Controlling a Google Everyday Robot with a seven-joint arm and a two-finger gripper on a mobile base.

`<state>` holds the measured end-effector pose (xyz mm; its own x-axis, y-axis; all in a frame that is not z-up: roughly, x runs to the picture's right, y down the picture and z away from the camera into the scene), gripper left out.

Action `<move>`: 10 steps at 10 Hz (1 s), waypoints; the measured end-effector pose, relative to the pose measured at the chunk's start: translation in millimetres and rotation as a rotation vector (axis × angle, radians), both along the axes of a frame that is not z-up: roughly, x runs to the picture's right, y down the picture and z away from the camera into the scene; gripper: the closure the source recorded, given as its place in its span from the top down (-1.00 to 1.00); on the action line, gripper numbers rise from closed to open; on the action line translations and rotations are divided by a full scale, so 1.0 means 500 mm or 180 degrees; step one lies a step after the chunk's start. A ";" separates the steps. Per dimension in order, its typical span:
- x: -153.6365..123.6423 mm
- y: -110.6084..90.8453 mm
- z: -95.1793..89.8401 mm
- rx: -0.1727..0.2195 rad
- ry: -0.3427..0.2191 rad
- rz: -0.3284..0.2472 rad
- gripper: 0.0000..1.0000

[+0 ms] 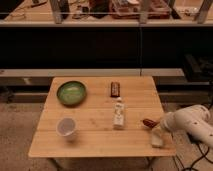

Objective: Place the pepper on the white sponge

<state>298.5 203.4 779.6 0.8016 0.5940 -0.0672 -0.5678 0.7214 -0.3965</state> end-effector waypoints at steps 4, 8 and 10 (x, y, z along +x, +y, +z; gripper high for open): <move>0.014 0.011 -0.013 -0.0230 -0.0119 0.0061 -1.00; 0.018 0.020 -0.017 -0.0334 -0.0131 0.0083 -1.00; 0.021 0.028 -0.020 -0.0384 -0.0142 0.0081 -0.98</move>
<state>309.0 217.6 769.8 0.7901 0.6041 -0.1041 -0.5653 0.6524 -0.5048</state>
